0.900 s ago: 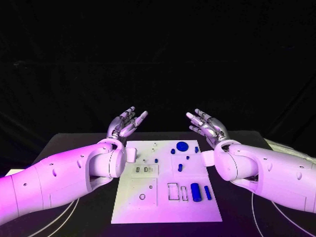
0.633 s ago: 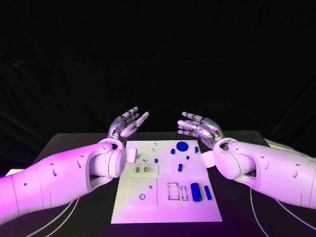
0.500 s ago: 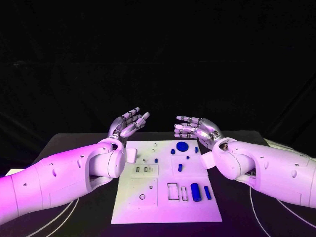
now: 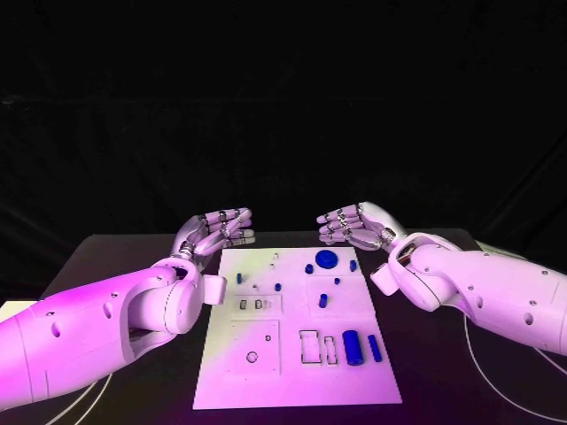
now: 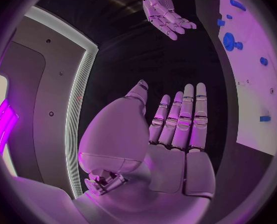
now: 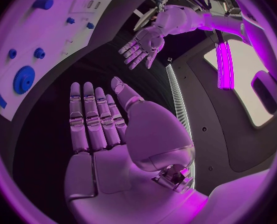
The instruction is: Assemble the parts on the task board
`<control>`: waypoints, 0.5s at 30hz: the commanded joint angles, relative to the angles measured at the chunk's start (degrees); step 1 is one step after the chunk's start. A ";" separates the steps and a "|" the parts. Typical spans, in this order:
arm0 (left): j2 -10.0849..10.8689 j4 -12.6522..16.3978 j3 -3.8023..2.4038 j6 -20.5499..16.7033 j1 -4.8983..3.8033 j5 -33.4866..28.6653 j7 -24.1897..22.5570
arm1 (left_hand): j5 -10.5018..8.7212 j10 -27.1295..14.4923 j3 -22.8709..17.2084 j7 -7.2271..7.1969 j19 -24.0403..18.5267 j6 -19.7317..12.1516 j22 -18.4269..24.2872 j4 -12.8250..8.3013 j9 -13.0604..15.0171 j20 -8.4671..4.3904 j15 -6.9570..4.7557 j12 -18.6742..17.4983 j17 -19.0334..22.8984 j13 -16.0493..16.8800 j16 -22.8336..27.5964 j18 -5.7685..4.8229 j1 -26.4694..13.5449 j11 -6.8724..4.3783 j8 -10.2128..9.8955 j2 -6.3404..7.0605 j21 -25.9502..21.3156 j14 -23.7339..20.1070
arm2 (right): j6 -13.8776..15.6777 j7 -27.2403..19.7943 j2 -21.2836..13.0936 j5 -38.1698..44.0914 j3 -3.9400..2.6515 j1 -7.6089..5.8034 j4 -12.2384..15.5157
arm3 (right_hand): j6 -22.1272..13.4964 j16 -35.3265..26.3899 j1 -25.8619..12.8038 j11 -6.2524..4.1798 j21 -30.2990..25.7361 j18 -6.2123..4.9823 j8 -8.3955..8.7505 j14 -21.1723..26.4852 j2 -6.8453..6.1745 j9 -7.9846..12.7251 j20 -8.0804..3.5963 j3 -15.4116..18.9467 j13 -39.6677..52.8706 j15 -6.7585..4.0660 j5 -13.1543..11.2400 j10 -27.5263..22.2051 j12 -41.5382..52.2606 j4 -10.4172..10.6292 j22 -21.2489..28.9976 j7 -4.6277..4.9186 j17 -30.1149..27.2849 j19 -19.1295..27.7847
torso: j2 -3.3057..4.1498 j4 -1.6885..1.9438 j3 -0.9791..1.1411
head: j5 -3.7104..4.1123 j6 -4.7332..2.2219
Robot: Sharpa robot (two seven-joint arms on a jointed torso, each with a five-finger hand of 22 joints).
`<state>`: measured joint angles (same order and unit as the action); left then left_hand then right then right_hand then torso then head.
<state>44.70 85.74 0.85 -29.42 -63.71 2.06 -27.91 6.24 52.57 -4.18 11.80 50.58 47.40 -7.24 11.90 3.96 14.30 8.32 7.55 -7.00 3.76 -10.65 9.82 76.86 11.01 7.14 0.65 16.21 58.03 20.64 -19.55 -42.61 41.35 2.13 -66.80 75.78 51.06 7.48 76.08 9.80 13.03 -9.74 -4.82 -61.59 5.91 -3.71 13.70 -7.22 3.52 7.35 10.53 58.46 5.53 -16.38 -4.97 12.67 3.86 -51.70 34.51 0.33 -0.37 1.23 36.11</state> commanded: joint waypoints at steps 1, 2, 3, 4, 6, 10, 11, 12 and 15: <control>1.41 2.64 -0.16 1.97 -0.32 1.03 -0.21 | 0.14 6.32 0.63 0.97 6.44 6.58 -0.79 -1.51 0.06 -1.60 -1.80 0.28 -2.24 0.21 -0.94 0.71 0.70 -1.44 0.49 -0.62 2.63 6.35 | 0.72 5.16 -0.13 15.85 -0.17 -0.58 -0.01 | 3.22 1.96 -0.15 -1.50 4.31 -0.84 0.92 -9.66 -2.68 -0.11 -3.07 -2.18 0.24 -2.83 0.66 4.70 -0.87 -0.19 -1.38 -0.91 1.23 -7.36 | 1.94 0.10 -0.16 | 0.19 -0.60; 1.77 3.23 -0.21 2.03 -0.37 1.04 -0.13 | 0.14 6.45 0.70 0.93 6.60 6.69 -0.81 -1.50 0.05 -1.66 -1.85 0.20 -2.39 0.20 -0.91 0.71 0.62 -1.48 0.42 -0.67 2.70 6.52 | 0.60 5.90 -0.15 17.72 -0.22 -0.73 0.02 | 3.53 2.67 -0.15 -1.81 5.43 -0.83 0.87 -11.54 -3.00 -0.14 -3.73 -2.20 0.29 -3.43 0.70 5.39 -0.78 -0.18 -1.89 -1.10 1.70 -8.79 | 2.39 0.12 -0.18 | 0.25 -0.69; 2.22 3.96 -0.27 2.11 -0.42 1.05 -0.03 | 0.13 6.55 0.75 0.90 6.76 6.78 -0.83 -1.52 0.04 -1.71 -1.90 0.12 -2.54 0.20 -0.87 0.70 0.57 -1.51 0.36 -0.70 2.77 6.66 | 0.48 6.81 -0.16 20.07 -0.29 -0.91 0.05 | 3.99 3.41 -0.14 -2.10 6.58 -0.84 0.75 -13.36 -3.26 -0.20 -4.38 -2.16 0.33 -4.00 0.73 6.04 -0.68 -0.17 -2.42 -1.24 2.20 -10.15 | 2.78 0.18 -0.20 | 0.34 -0.90; 2.71 4.81 -0.34 2.22 -0.46 1.06 0.10 | 0.14 6.63 0.81 0.87 6.96 6.86 -0.87 -1.57 0.03 -1.78 -1.95 0.01 -2.71 0.19 -0.84 0.70 0.55 -1.54 0.27 -0.72 2.87 6.84 | 0.30 7.95 -0.16 22.91 -0.38 -1.12 0.09 | 4.56 4.14 -0.08 -2.38 7.79 -0.79 0.58 -15.09 -3.48 -0.26 -5.02 -2.14 0.37 -4.56 0.88 6.75 -0.55 -0.15 -3.01 -1.39 2.73 -11.49 | 3.13 0.24 -0.20 | 0.41 -0.98; 3.31 5.88 -0.43 2.39 -0.51 1.07 0.29 | 0.14 6.74 0.88 0.85 7.25 6.95 -0.92 -1.65 0.00 -1.87 -2.02 -0.16 -2.96 0.17 -0.78 0.69 0.55 -1.58 0.12 -0.75 3.02 7.09 | 0.13 9.41 -0.12 26.59 -0.51 -1.38 0.17 | 5.34 5.38 -0.01 -2.95 10.01 -0.74 0.45 -17.93 -3.87 -0.28 -6.11 -2.07 0.42 -5.48 1.15 7.98 -0.39 -0.10 -4.13 -1.82 3.75 -13.55 | 3.60 0.37 -0.22 | 0.53 -1.06; 4.73 8.63 -0.60 2.89 -0.59 -0.25 0.72 | 0.13 7.00 1.06 0.78 8.03 7.19 -1.10 -1.82 -0.03 -2.07 -2.18 -0.55 -3.57 0.15 -0.65 0.68 0.48 -1.67 -0.20 -0.86 3.47 7.64 | -0.35 13.31 0.06 35.94 -0.80 -2.10 0.56 | 7.13 9.32 -0.04 -4.51 15.70 -0.72 0.24 -24.38 -4.57 -0.32 -8.37 -1.96 0.72 -7.43 2.10 11.42 0.32 -0.05 -7.15 -2.93 6.88 -18.05 | 4.57 0.58 -0.24 | 0.74 -1.05; 5.04 9.30 -0.64 2.93 -0.62 -0.81 0.76 | 0.14 7.05 1.11 0.76 8.26 7.25 -1.17 -1.88 -0.03 -2.13 -2.22 -0.65 -3.73 0.15 -0.62 0.68 0.48 -1.68 -0.28 -0.88 3.61 7.78 | -0.75 14.40 0.09 37.96 -0.85 -2.30 0.68 | 7.51 10.94 -0.31 -4.91 17.28 -0.69 0.32 -24.84 -4.74 -0.28 -8.81 -2.03 0.75 -7.82 2.30 12.09 0.30 -0.03 -8.04 -3.24 8.13 -18.83 | 4.82 0.64 -0.25 | 0.94 -1.09; 5.35 9.97 -0.68 2.88 -0.68 -1.37 0.71 | 0.15 7.11 1.13 0.75 8.44 7.30 -1.22 -1.94 -0.04 -2.18 -2.26 -0.73 -3.87 0.15 -0.58 0.67 0.49 -1.70 -0.36 -0.91 3.73 7.87 | -1.29 15.52 0.14 39.95 -0.89 -2.54 0.78 | 7.75 13.05 -0.67 -5.12 18.67 -0.60 0.48 -25.12 -4.77 -0.22 -9.10 -2.20 0.75 -8.11 2.44 12.57 0.15 0.02 -8.86 -3.48 9.63 -19.16 | 5.17 0.70 -0.28 | 1.06 -1.35; 6.29 12.14 -0.81 2.03 -0.94 -2.98 -0.24 | 0.16 7.33 1.16 0.70 8.80 7.54 -1.33 -2.08 -0.02 -2.28 -2.33 -0.85 -4.16 0.16 -0.50 0.67 0.55 -1.77 -0.43 -1.00 3.98 8.09 | -3.15 19.54 0.37 46.51 -0.97 -3.45 1.06 | 8.39 16.51 -1.71 -5.29 21.02 -0.46 0.77 -24.68 -4.93 -0.17 -9.33 -2.88 0.70 -8.18 2.73 13.03 -0.48 0.09 -10.38 -3.71 12.61 -18.48 | 6.06 0.82 -0.33 | 1.17 -1.68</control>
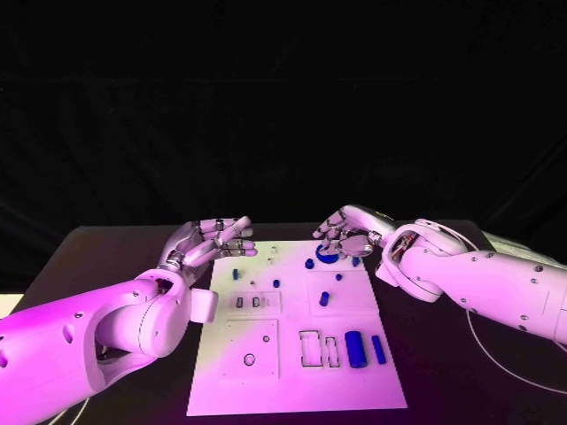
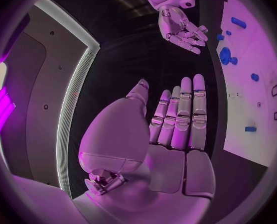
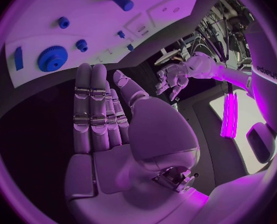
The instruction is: Assemble the parts on the task board
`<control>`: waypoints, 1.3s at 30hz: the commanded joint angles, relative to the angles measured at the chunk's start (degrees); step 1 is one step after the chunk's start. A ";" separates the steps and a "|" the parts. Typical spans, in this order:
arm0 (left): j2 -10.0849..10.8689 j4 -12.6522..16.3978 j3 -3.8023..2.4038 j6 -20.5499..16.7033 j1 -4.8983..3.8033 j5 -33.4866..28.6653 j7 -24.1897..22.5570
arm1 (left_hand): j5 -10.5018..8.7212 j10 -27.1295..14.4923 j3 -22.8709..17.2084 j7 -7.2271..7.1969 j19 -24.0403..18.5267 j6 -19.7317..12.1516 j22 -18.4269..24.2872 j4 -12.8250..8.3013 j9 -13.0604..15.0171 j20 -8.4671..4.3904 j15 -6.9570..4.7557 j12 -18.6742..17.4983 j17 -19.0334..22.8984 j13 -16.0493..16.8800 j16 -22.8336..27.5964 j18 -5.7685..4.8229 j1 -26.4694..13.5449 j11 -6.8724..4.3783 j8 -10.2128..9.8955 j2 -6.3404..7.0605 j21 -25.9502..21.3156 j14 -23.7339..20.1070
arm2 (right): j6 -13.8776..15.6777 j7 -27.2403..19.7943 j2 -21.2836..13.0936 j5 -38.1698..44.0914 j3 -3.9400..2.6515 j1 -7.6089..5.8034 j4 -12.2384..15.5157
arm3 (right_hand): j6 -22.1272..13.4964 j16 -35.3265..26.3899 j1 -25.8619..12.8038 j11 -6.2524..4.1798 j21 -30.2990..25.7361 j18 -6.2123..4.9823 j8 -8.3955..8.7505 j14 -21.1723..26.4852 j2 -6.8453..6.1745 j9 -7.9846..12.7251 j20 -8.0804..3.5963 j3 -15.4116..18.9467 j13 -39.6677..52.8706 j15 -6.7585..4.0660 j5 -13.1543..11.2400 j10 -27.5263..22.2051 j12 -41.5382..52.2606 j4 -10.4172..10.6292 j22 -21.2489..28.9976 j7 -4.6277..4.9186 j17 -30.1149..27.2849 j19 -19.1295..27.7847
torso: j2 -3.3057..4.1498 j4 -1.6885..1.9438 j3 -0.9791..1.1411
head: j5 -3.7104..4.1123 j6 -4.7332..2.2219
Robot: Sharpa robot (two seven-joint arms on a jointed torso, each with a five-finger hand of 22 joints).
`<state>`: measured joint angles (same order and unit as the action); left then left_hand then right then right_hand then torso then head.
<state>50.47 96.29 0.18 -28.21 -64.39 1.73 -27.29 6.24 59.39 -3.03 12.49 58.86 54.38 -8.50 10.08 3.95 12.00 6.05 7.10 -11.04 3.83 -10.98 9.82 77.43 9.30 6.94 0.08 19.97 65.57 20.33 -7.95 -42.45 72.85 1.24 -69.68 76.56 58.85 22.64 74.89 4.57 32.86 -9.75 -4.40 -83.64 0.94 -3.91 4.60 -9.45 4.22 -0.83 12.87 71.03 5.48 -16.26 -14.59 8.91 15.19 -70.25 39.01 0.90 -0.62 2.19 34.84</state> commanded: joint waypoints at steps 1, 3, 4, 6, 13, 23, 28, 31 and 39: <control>0.78 2.22 -0.19 0.64 -0.32 -2.96 -1.21 | 0.17 0.51 0.00 0.01 0.53 0.58 -0.07 -0.27 -0.01 0.02 -0.06 -0.41 -0.14 0.09 -0.15 0.67 -0.01 -0.06 -0.24 -0.44 0.23 0.53 | -3.20 9.09 0.33 17.26 -0.10 -0.79 0.41 | 1.02 2.01 -0.58 -0.09 2.00 -0.44 0.36 -2.21 0.06 0.01 -0.28 -1.22 0.04 -0.06 0.29 0.78 -0.59 -0.08 -1.30 -0.03 2.19 0.58 | 1.79 0.25 -0.07 | 0.20 -0.56; 1.02 2.88 -0.29 0.53 -0.38 -3.24 -1.50 | 0.17 0.54 0.00 -0.01 0.54 0.61 -0.07 -0.29 -0.01 0.01 -0.05 -0.43 -0.16 0.09 -0.09 0.66 0.00 -0.07 -0.26 -0.46 0.23 0.48 | -3.69 10.39 0.44 19.57 -0.11 -1.00 0.60 | 1.28 2.43 -0.76 -0.20 2.54 -0.48 0.37 -2.03 -0.14 0.00 -0.33 -1.51 0.03 -0.05 -0.36 0.85 -0.77 -0.04 -1.66 -0.17 2.78 0.92 | 2.09 0.27 -0.09 | 0.22 -0.65; 1.18 3.35 -0.38 0.49 -0.43 -3.41 -1.65 | 0.17 0.55 0.00 -0.02 0.54 0.63 -0.07 -0.30 -0.01 0.01 -0.04 -0.45 -0.18 0.09 -0.04 0.65 0.01 -0.07 -0.27 -0.48 0.24 0.44 | -4.03 11.27 0.51 21.04 -0.12 -1.16 0.74 | 1.32 2.83 -1.07 -0.37 2.90 -0.55 0.43 -2.14 -0.27 0.01 -0.40 -1.65 -0.04 0.02 -0.99 0.65 -1.01 0.08 -1.89 -0.33 3.21 1.03 | 2.24 0.31 -0.12 | 0.27 -0.54; 1.44 4.12 -0.50 0.46 -0.56 -3.65 -1.80 | 0.17 0.56 -0.01 -0.02 0.54 0.64 -0.07 -0.32 -0.01 0.01 -0.04 -0.48 -0.20 0.08 0.03 0.64 0.03 -0.07 -0.29 -0.50 0.24 0.39 | -4.64 12.53 0.74 23.24 -0.13 -1.44 0.95 | 1.42 3.90 -1.64 -0.35 3.81 -0.58 0.53 -2.40 -0.52 0.04 -0.41 -2.05 -0.17 0.00 -1.77 0.27 -1.44 0.25 -2.44 -0.43 4.25 1.07 | 2.68 0.49 -0.18 | 0.35 -0.79; 2.02 5.93 -0.66 0.54 -1.17 -3.98 -1.57 | 0.15 0.50 0.07 0.05 0.54 0.62 -0.07 -0.37 -0.03 0.00 0.00 -0.63 -0.28 0.05 0.21 0.61 0.00 -0.02 -0.41 -0.45 0.25 0.27 | -7.39 14.67 1.61 26.46 -0.15 -2.17 1.10 | 1.84 7.18 -3.23 -0.27 6.32 -0.58 0.60 -2.38 -1.12 0.03 -0.23 -3.42 -0.33 -0.05 -2.81 -0.97 -1.86 0.86 -3.92 -0.58 7.47 1.20 | 3.78 0.97 -0.26 | 0.48 -1.24; 2.33 6.80 -0.86 0.54 -1.73 -4.92 -1.50 | 0.15 0.33 0.21 0.31 0.53 0.50 -0.07 -0.46 -0.08 0.01 0.08 -0.91 -0.45 0.00 0.44 0.57 -0.06 0.14 -0.65 -0.36 0.25 0.22 | -11.36 14.92 2.92 27.57 -0.15 -2.58 0.64 | 2.14 17.58 -4.58 0.08 11.22 -0.69 0.61 -2.21 -2.18 0.01 0.20 -5.59 -0.43 0.13 -3.44 -3.90 -1.74 2.45 -6.72 -0.53 16.98 0.94 | 4.84 1.38 -0.36 | 0.62 -0.67; 2.22 6.71 -0.88 0.68 -1.82 -5.05 -1.33 | 0.15 0.31 0.22 0.33 0.53 0.49 -0.06 -0.47 -0.08 0.02 0.09 -0.94 -0.47 -0.01 0.46 0.57 -0.07 0.16 -0.68 -0.36 0.25 0.21 | -12.37 14.61 3.45 27.64 -0.16 -2.61 0.46 | 2.69 23.38 -4.70 -0.09 12.91 -0.74 0.47 -2.39 -2.10 -0.07 0.19 -6.54 -0.43 0.09 -3.25 -3.83 -1.66 3.15 -7.72 -0.79 22.84 1.00 | 5.12 1.41 -0.39 | 0.51 -0.55; 2.14 6.57 -0.88 0.73 -1.84 -5.16 -1.24 | 0.15 0.25 0.26 0.41 0.51 0.45 -0.06 -0.49 -0.09 0.03 0.13 -1.05 -0.53 -0.02 0.56 0.55 -0.09 0.22 -0.77 -0.37 0.25 0.18 | -12.86 14.42 3.57 27.69 -0.16 -2.61 0.46 | 3.33 26.35 -4.73 -0.29 13.84 -0.76 0.34 -2.56 -1.87 -0.14 0.12 -7.22 -0.45 -0.03 -2.96 -3.57 -1.64 3.55 -8.27 -1.10 25.81 1.01 | 5.21 1.43 -0.40 | 0.56 -0.36; 2.11 6.36 -0.88 0.88 -1.86 -5.29 -0.97 | 0.15 0.18 0.30 0.50 0.49 0.40 -0.05 -0.52 -0.11 0.05 0.16 -1.16 -0.60 -0.03 0.65 0.53 -0.11 0.28 -0.87 -0.37 0.24 0.16 | -13.21 14.10 3.96 27.83 -0.15 -2.61 0.18 | 4.50 31.67 -4.84 -0.46 16.27 -0.74 0.39 -2.33 -1.76 -0.16 0.03 -9.14 -0.52 -0.12 -2.91 -3.07 -1.75 4.62 -9.79 -1.34 30.85 1.52 | 5.59 1.43 -0.35 | 0.44 -0.59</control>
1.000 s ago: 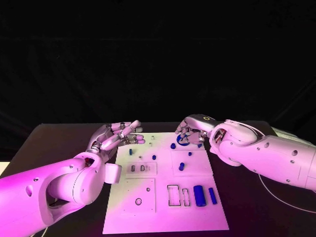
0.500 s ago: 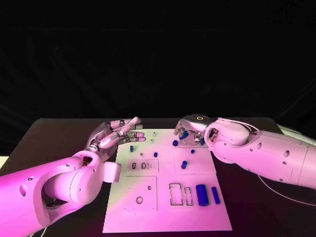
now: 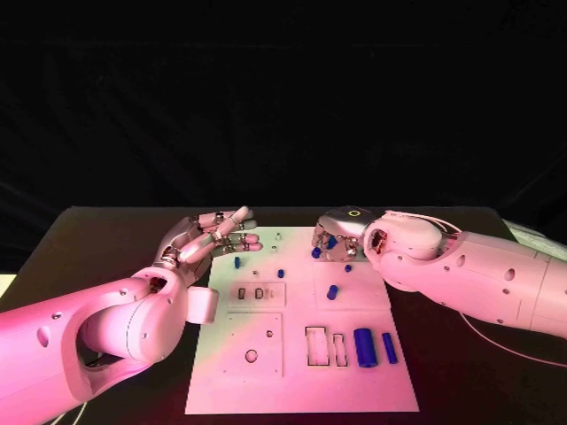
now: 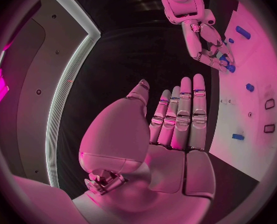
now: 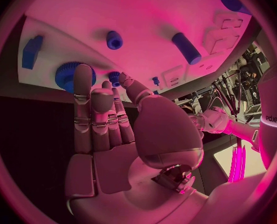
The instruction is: Assemble the parts on the task board
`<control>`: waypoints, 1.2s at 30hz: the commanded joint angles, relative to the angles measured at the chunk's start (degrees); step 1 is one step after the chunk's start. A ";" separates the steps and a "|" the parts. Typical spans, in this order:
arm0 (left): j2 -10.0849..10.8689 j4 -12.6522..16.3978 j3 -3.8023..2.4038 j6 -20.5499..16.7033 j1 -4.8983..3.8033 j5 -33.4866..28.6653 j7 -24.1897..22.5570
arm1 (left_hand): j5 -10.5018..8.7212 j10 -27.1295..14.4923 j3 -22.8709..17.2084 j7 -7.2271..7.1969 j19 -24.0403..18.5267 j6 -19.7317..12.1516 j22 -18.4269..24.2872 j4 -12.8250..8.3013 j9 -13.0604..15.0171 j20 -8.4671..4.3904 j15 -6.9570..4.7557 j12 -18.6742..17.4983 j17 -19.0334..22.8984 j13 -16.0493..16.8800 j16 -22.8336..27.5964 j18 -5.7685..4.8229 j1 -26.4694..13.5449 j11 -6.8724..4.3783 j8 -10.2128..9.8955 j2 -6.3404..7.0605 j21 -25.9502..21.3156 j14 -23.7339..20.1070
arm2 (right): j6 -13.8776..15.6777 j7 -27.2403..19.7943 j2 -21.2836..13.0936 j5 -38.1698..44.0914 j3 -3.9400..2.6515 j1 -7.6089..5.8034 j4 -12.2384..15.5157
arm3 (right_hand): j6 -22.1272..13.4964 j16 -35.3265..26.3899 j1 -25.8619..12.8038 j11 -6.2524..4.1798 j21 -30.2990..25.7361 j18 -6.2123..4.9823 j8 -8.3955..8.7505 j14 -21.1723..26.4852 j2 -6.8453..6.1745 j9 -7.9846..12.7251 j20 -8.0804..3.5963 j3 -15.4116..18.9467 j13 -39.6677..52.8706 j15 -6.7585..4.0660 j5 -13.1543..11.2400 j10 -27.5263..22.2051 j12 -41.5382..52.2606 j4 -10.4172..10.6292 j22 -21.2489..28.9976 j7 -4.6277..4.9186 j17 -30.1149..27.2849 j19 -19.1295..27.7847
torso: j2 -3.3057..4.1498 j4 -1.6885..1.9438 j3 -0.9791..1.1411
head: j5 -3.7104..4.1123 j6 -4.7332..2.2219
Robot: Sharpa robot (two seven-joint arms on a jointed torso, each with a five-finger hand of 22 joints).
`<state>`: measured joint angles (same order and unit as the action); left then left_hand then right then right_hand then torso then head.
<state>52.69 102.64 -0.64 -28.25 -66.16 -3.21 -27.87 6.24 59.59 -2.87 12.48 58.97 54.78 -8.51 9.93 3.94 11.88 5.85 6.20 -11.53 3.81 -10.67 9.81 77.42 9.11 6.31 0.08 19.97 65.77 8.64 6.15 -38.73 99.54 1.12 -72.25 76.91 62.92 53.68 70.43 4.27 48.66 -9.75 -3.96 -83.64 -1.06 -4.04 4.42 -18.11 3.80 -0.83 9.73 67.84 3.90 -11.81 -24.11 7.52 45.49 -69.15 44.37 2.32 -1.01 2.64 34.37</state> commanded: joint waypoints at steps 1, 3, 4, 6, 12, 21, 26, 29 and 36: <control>-0.12 0.00 -0.06 0.94 -0.09 -0.35 -0.35 | 0.15 -0.02 0.15 0.51 0.38 0.00 -0.05 -0.37 -0.09 0.17 0.37 -0.27 -0.12 -0.02 0.35 0.54 -0.11 0.48 -0.24 -0.37 0.24 -0.04 | -1.54 -0.02 0.30 1.16 -0.03 -0.03 -0.24 | 0.45 0.72 -0.37 -0.16 0.53 -0.74 -0.05 -2.31 0.24 -0.03 0.21 -0.54 -0.10 -0.12 0.22 0.12 -0.17 0.21 -0.31 0.05 0.63 0.45 | 0.28 0.04 0.01 | 0.01 -0.14; -0.12 0.02 -0.06 0.97 -0.09 -0.35 -0.29 | 0.15 -0.06 0.18 0.56 0.37 -0.04 -0.05 -0.38 -0.10 0.18 0.39 -0.33 -0.15 -0.02 0.39 0.53 -0.13 0.51 -0.30 -0.37 0.24 -0.05 | -1.56 -0.06 0.39 1.18 -0.03 -0.04 -0.31 | 0.71 1.71 -0.42 -0.21 1.09 -0.75 -0.04 -2.17 0.27 -0.04 0.23 -1.11 -0.10 -0.13 0.20 0.26 -0.17 0.59 -0.67 0.01 1.54 0.70 | 0.37 0.09 0.01 | 0.01 -0.21; -0.11 0.04 -0.06 1.00 -0.09 -0.36 -0.25 | 0.15 -0.07 0.18 0.56 0.36 -0.04 -0.05 -0.39 -0.10 0.18 0.39 -0.34 -0.16 -0.02 0.40 0.53 -0.13 0.52 -0.31 -0.37 0.24 -0.05 | -1.58 -0.09 0.43 1.20 -0.03 -0.04 -0.34 | 0.89 2.45 -0.41 -0.25 1.44 -0.76 -0.05 -2.15 0.27 -0.05 0.22 -1.46 -0.10 -0.15 0.21 0.40 -0.15 0.79 -0.89 -0.04 2.27 0.82 | 0.45 0.11 0.02 | -0.04 -0.20; -0.10 0.04 -0.06 1.03 -0.10 -0.36 -0.17 | 0.15 -0.11 0.21 0.61 0.35 -0.08 -0.04 -0.40 -0.11 0.19 0.41 -0.41 -0.20 -0.03 0.45 0.53 -0.14 0.56 -0.37 -0.36 0.24 -0.05 | -1.60 -0.12 0.50 1.23 -0.03 -0.04 -0.38 | 1.10 3.30 -0.49 -0.25 1.74 -0.76 -0.09 -2.20 0.32 -0.08 0.22 -1.73 -0.08 -0.19 0.17 0.59 -0.12 1.06 -1.08 -0.08 3.14 0.90 | 0.49 0.11 0.04 | -0.06 -0.21; -0.07 0.08 -0.06 1.20 -0.11 -0.36 0.07 | 0.16 -0.18 0.23 0.67 0.34 -0.14 -0.04 -0.44 -0.12 0.20 0.44 -0.50 -0.26 -0.04 0.51 0.52 -0.15 0.60 -0.45 -0.37 0.23 -0.06 | -1.70 -0.14 0.77 1.27 -0.02 -0.04 -0.68 | 1.39 4.83 -0.71 -0.29 3.09 -0.60 -0.07 -2.24 0.24 -0.10 0.22 -2.28 -0.09 -0.23 0.05 0.84 -0.13 1.70 -2.55 -0.14 4.61 0.74 | 0.67 0.04 0.04 | -0.06 -0.19; -0.14 0.05 -0.06 1.51 -0.12 -0.36 0.46 | 0.17 -0.38 0.22 0.74 0.30 -0.29 -0.02 -0.58 -0.13 0.24 0.51 -0.75 -0.42 -0.06 0.68 0.51 -0.06 0.68 -0.68 -0.48 0.22 -0.05 | -2.06 0.04 1.23 1.27 -0.02 -0.04 -1.29 | 1.75 6.38 -1.08 -0.34 4.54 -0.44 -0.07 -2.19 -0.02 -0.13 0.23 -2.78 -0.08 -0.24 -0.17 1.13 -0.13 2.63 -4.09 -0.23 6.04 0.66 | 0.84 0.03 0.06 | 0.11 -0.07; -0.17 0.00 -0.06 1.61 -0.12 -0.36 0.62 | 0.19 -0.42 0.19 0.74 0.29 -0.32 -0.02 -0.63 -0.13 0.25 0.52 -0.81 -0.47 -0.06 0.73 0.51 -0.01 0.69 -0.73 -0.54 0.22 -0.06 | 0.59 -0.29 1.23 1.07 -0.02 -0.03 -1.26 | 3.03 8.69 0.05 -0.73 6.89 -0.10 -0.54 -2.39 0.53 -0.43 0.05 -4.25 0.07 -0.57 -0.49 2.45 0.20 2.89 -7.00 -0.58 8.35 -0.02 | 0.88 0.02 0.03 | 0.17 0.01; -0.18 -0.06 -0.06 1.73 -0.12 -0.36 0.68 | 0.19 -0.42 0.19 0.74 0.29 -0.32 -0.02 -0.63 -0.13 0.25 0.52 -0.81 -0.47 -0.06 0.73 0.51 -0.01 0.69 -0.73 -0.54 0.22 -0.06 | 4.23 -0.48 1.04 0.55 -0.05 -0.03 -0.74 | 3.56 9.98 0.75 -0.87 8.42 0.16 -0.69 -2.50 0.67 -0.60 -0.08 -5.24 0.09 -0.66 -1.38 3.13 0.23 2.86 -8.92 -0.55 9.64 -0.54 | 0.91 0.05 0.04 | 0.12 -0.11; -0.19 -0.34 -0.06 1.87 -0.13 -0.37 0.77 | 0.20 -0.45 0.15 0.75 0.28 -0.33 -0.02 -0.69 -0.13 0.26 0.53 -0.87 -0.52 -0.06 0.79 0.51 0.05 0.71 -0.78 -0.61 0.22 -0.06 | 12.24 0.82 1.24 -0.63 -0.36 -0.03 -0.11 | 4.04 10.96 1.45 -0.95 9.82 0.37 -0.77 -2.45 0.50 -0.80 -0.16 -6.44 0.09 -0.70 -1.77 3.72 0.13 2.75 -10.52 -0.51 10.49 -0.80 | 1.09 0.15 -0.01 | -0.03 -0.34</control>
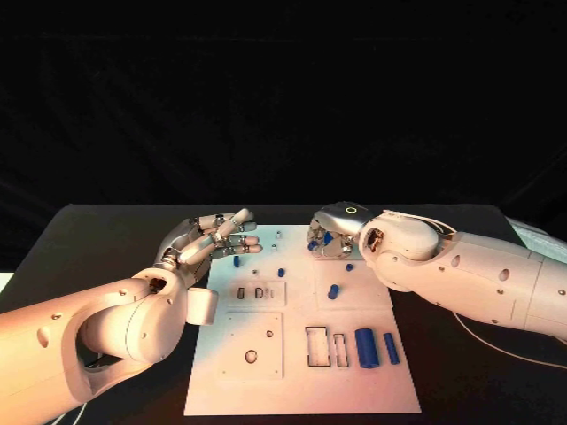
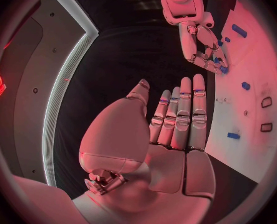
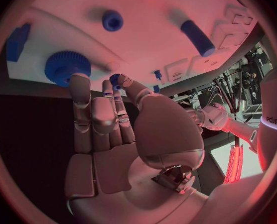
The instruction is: Assemble the parts on the task board
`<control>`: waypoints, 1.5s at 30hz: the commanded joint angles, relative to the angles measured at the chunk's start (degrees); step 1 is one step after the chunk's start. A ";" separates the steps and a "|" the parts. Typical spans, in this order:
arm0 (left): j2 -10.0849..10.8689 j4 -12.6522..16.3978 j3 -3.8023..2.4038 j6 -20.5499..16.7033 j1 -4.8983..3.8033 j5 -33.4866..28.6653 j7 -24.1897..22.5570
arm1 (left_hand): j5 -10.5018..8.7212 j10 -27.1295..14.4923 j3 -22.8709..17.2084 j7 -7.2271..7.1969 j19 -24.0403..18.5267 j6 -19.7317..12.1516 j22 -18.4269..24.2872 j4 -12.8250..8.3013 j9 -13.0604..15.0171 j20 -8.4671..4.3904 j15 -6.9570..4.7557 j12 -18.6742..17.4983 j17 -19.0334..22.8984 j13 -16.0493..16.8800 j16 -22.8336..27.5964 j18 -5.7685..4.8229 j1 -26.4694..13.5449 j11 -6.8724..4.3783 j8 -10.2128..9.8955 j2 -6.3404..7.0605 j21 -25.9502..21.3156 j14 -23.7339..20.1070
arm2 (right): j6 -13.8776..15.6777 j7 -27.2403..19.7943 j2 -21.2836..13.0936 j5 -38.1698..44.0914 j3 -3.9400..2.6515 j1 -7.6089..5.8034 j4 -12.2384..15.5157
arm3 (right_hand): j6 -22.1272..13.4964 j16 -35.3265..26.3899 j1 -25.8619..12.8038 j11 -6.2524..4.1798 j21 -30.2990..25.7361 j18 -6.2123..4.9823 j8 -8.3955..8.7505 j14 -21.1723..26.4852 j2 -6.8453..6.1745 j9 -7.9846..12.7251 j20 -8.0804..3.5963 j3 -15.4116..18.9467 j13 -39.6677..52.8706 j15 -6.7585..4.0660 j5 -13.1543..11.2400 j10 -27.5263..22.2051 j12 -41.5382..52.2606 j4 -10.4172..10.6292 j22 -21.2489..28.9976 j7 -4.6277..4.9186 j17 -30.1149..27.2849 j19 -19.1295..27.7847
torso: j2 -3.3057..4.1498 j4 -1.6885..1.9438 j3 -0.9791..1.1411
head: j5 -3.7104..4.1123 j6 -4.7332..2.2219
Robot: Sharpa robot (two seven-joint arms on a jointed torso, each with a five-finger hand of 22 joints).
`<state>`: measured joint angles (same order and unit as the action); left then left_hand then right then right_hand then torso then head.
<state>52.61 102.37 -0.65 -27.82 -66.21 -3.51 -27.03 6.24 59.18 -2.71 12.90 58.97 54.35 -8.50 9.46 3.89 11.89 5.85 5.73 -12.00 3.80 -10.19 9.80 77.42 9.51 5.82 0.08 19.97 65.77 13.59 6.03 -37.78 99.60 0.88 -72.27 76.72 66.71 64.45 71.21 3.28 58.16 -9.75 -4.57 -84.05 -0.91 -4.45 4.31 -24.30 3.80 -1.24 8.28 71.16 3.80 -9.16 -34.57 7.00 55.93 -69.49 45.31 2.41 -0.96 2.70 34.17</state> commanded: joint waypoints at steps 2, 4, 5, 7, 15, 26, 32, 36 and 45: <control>-0.08 -0.09 -0.05 1.45 -0.09 -0.07 -0.05 | 0.20 -0.06 -0.05 0.34 0.27 0.09 -0.02 -0.27 -0.08 0.26 0.53 -0.43 -0.09 -0.04 0.34 0.51 0.10 0.31 -0.32 -0.67 0.22 -0.06 | 8.44 1.39 0.65 -0.84 -0.21 -0.04 -0.11 | 0.26 0.22 0.70 0.07 0.47 0.38 -0.13 -1.98 0.24 -0.42 -0.04 -0.48 0.06 -0.27 -0.31 0.41 0.16 0.14 -0.17 0.04 0.00 -0.39 | 0.23 0.10 -0.05 | -0.17 -0.22; -0.06 -0.10 -0.05 1.47 -0.10 -0.07 -0.05 | 0.20 -0.06 -0.05 0.34 0.27 0.09 -0.02 -0.27 -0.08 0.26 0.53 -0.43 -0.09 -0.04 0.34 0.51 0.10 0.31 -0.32 -0.67 0.22 -0.06 | 9.20 1.63 1.10 -0.93 -0.27 -0.09 -0.48 | 0.26 0.22 0.70 0.07 0.47 0.38 -0.13 -1.98 0.24 -0.42 -0.04 -0.48 0.06 -0.27 -0.31 0.41 0.16 0.14 -0.17 0.04 0.00 -0.39 | 0.28 0.12 -0.07 | -0.24 -0.34; -0.05 -0.11 -0.05 1.48 -0.11 -0.07 -0.05 | 0.20 -0.06 -0.05 0.34 0.27 0.09 -0.02 -0.27 -0.08 0.26 0.53 -0.43 -0.09 -0.04 0.34 0.51 0.10 0.31 -0.32 -0.67 0.22 -0.06 | 9.50 1.72 1.36 -0.96 -0.30 -0.12 -0.73 | 0.26 0.24 0.67 0.09 0.54 0.38 -0.11 -1.96 0.18 -0.42 -0.04 -0.54 0.05 -0.26 -0.33 0.41 0.12 0.18 -0.23 0.06 0.00 -0.36 | 0.28 0.09 -0.08 | -0.27 -0.36; -0.05 -0.12 -0.05 1.51 -0.13 -0.07 -0.04 | 0.20 -0.07 -0.06 0.34 0.26 0.09 -0.02 -0.30 -0.08 0.27 0.53 -0.46 -0.11 -0.04 0.37 0.51 0.14 0.31 -0.34 -0.69 0.21 -0.06 | 9.89 1.81 1.88 -0.99 -0.33 -0.20 -1.24 | 0.25 0.28 0.61 0.12 0.62 0.39 -0.08 -1.93 0.09 -0.43 -0.03 -0.62 0.04 -0.24 -0.36 0.40 0.08 0.24 -0.30 0.08 0.01 -0.33 | 0.22 0.06 -0.09 | -0.33 -0.34; -0.06 -0.13 -0.05 1.60 -0.25 -0.07 -0.04 | 0.21 -0.09 -0.09 0.34 0.24 0.08 -0.02 -0.36 -0.07 0.27 0.54 -0.50 -0.14 -0.04 0.41 0.51 0.19 0.32 -0.38 -0.73 0.21 -0.08 | 10.00 1.66 4.68 -1.07 -0.37 -0.53 -3.90 | 0.06 0.57 0.33 0.22 0.97 0.42 0.13 -1.81 -0.30 -0.44 0.04 -0.97 -0.02 -0.16 -0.53 0.19 -0.11 0.60 -0.57 0.17 0.21 -0.13 | 0.38 0.10 -0.12 | -0.61 -0.51; -0.18 -0.19 -0.05 1.61 -0.33 -0.07 -0.02 | 0.21 -0.11 -0.12 0.34 0.22 0.07 -0.01 -0.42 -0.07 0.28 0.55 -0.54 -0.17 -0.04 0.47 0.51 0.24 0.33 -0.41 -0.76 0.19 -0.11 | 8.66 0.48 7.90 -1.32 -0.37 -0.56 -6.58 | -0.19 0.85 0.19 0.35 1.28 0.44 0.34 -1.74 -0.62 -0.42 0.12 -1.34 -0.06 -0.05 -0.65 -0.12 -0.21 0.86 -0.83 0.30 0.40 0.04 | 0.91 0.31 -0.26 | -0.70 -0.66; -0.23 -0.20 -0.05 1.61 -0.37 -0.07 -0.02 | 0.21 -0.11 -0.12 0.34 0.22 0.07 -0.01 -0.42 -0.07 0.28 0.55 -0.54 -0.17 -0.04 0.47 0.51 0.24 0.33 -0.41 -0.76 0.19 -0.11 | 7.69 0.15 9.01 -1.41 -0.36 -0.53 -7.38 | -0.26 0.94 0.14 0.39 1.34 0.43 0.41 -1.71 -0.73 -0.42 0.15 -1.44 -0.07 -0.02 -0.68 -0.24 -0.23 0.95 -0.83 0.33 0.46 0.13 | 1.10 0.41 -0.30 | -0.83 -0.68; -0.23 -0.13 -0.05 1.61 -0.43 -0.07 -0.02 | 0.21 -0.11 -0.12 0.34 0.22 0.07 -0.01 -0.42 -0.07 0.28 0.55 -0.54 -0.17 -0.04 0.47 0.51 0.24 0.33 -0.41 -0.76 0.19 -0.11 | 7.18 0.82 9.77 -1.30 -0.34 -0.51 -8.06 | -0.30 1.03 0.09 0.42 1.40 0.43 0.44 -1.71 -0.80 -0.42 0.17 -1.50 -0.08 0.01 -0.69 -0.30 -0.23 1.02 -0.88 0.35 0.55 0.18 | 1.21 0.45 -0.33 | -0.81 -0.65; -0.31 -0.11 -0.05 1.66 -0.53 -0.07 0.04 | 0.21 -0.11 -0.12 0.34 0.22 0.07 -0.01 -0.42 -0.07 0.28 0.55 -0.54 -0.17 -0.04 0.47 0.51 0.24 0.33 -0.41 -0.76 0.19 -0.11 | 6.52 3.23 10.89 -0.70 -0.32 -0.45 -9.04 | -0.38 1.22 0.07 0.46 1.57 0.43 0.51 -1.69 -0.94 -0.43 0.22 -1.70 -0.08 0.05 -0.69 -0.46 -0.23 1.14 -1.02 0.40 0.70 0.25 | 1.30 0.43 -0.33 | -1.04 -0.58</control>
<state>52.45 102.17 -0.65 -27.40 -66.64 -3.55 -26.73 6.24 59.18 -2.86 12.90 58.97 54.35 -8.49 9.31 3.89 11.89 6.04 5.49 -12.11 3.79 -9.97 9.80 77.65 9.51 5.61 -0.15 19.97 65.57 21.26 7.79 -27.06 98.18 0.57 -72.75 67.74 66.49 65.40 71.28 3.50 59.49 -9.75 -3.78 -84.04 -1.33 -4.82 4.31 -25.71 3.74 -1.23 7.61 70.94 3.65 -8.06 -35.52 7.14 56.58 -69.48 46.57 2.86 -1.29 1.74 33.51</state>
